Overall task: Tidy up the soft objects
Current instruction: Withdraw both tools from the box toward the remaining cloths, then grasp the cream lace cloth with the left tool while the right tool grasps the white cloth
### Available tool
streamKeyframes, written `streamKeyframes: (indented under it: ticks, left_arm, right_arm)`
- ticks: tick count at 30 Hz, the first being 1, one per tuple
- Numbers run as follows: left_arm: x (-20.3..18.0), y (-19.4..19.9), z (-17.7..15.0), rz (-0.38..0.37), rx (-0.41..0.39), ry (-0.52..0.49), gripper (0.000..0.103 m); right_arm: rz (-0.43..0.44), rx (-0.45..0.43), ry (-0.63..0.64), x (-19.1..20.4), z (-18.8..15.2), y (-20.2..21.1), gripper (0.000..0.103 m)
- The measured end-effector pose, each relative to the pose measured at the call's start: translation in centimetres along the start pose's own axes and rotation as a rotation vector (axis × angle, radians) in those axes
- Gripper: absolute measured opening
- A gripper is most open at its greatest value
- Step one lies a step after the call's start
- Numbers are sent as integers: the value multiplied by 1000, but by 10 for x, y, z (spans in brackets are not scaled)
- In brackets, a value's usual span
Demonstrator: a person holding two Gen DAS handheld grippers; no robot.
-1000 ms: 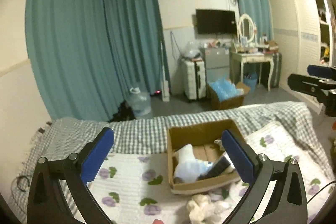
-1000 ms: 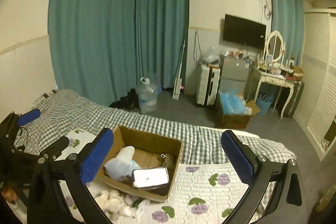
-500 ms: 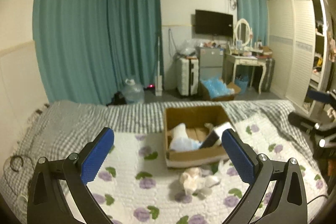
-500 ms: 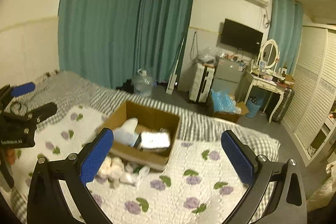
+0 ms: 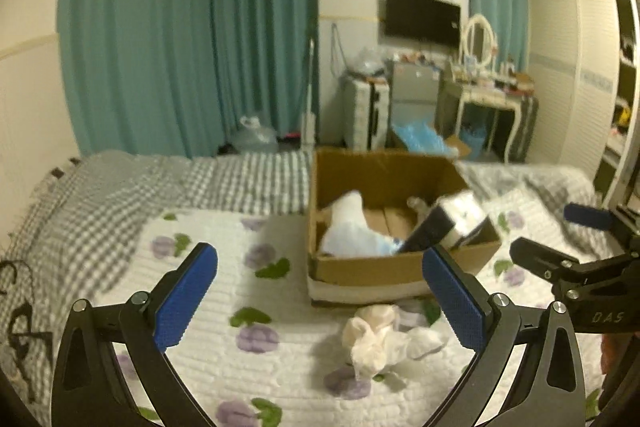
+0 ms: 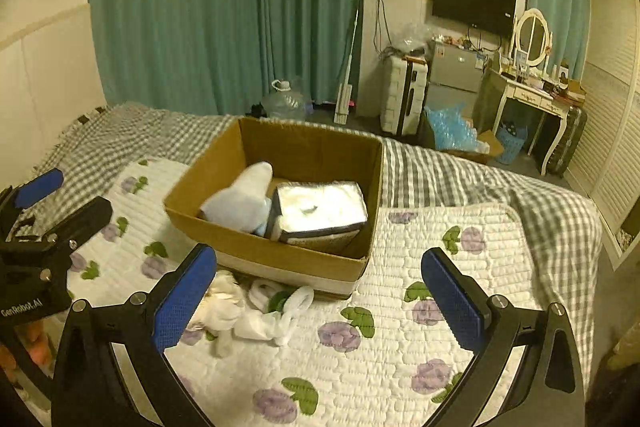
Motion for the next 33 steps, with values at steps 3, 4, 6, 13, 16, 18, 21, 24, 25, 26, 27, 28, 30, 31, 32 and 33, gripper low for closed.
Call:
streamKeyframes:
  ticks: [3, 4, 6, 13, 16, 18, 21, 24, 25, 26, 27, 28, 30, 31, 32, 33]
  left_arm:
    - [-14, -24, -15, 10, 44, -45, 103]
    - [-17, -30, -19, 9, 54, -55, 103]
    - [-26, -45, -35, -7, 91, -73, 103]
    - [-42, -83, -83, -45, 230, -106, 98]
    - [-50, -90, -97, -50, 279, -128, 89]
    - [-55, -94, -104, -71, 302, -138, 67]
    - [-60, -94, -109, -121, 319, -133, 50]
    - [-63, -86, -107, -167, 304, -140, 33]
    - [-64, -83, -106, -176, 302, -146, 30]
    - [-64, -79, -106, -187, 301, -146, 28]
    - [-63, -77, -105, -195, 301, -145, 28]
    - [-63, -74, -104, -201, 300, -142, 28]
    - [-61, -66, -102, -197, 292, -144, 28]
    - [-59, -61, -100, -189, 285, -145, 28]
    - [-57, -59, -98, -187, 279, -144, 28]
    - [-52, -56, -96, -189, 269, -137, 28]
  right_arm:
    - [17, 13, -29, -9, -11, -20, 103]
    - [25, 23, -40, -11, -16, -27, 103]
    - [36, 48, -50, -16, -28, -43, 103]
    - [46, 108, -85, -28, -55, -69, 103]
    - [38, 142, -89, -29, -64, -78, 103]
    - [37, 152, -97, -30, -67, -81, 103]
    - [35, 155, -89, -26, -68, -80, 103]
    - [27, 157, -66, -21, -71, -80, 103]
    - [26, 158, -60, -20, -72, -80, 103]
    - [26, 158, -57, -19, -73, -79, 103]
    - [29, 157, -57, -17, -74, -78, 103]
    - [32, 154, -57, -16, -74, -77, 103]
    - [38, 147, -48, -12, -76, -74, 103]
    - [40, 147, -43, -10, -77, -73, 103]
    - [47, 150, -40, -7, -79, -72, 103]
    - [53, 152, -39, -4, -80, -71, 103]
Point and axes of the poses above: each gripper's, at about its wrist camera, not at the fingertips, and y roughly against the way its jaws point, x to its left, z to its top, the point moved 3 cm from there along -y, roughly the way its jaws point, and after that the axes turned 11 degrees about z, right-handed, at the moved point
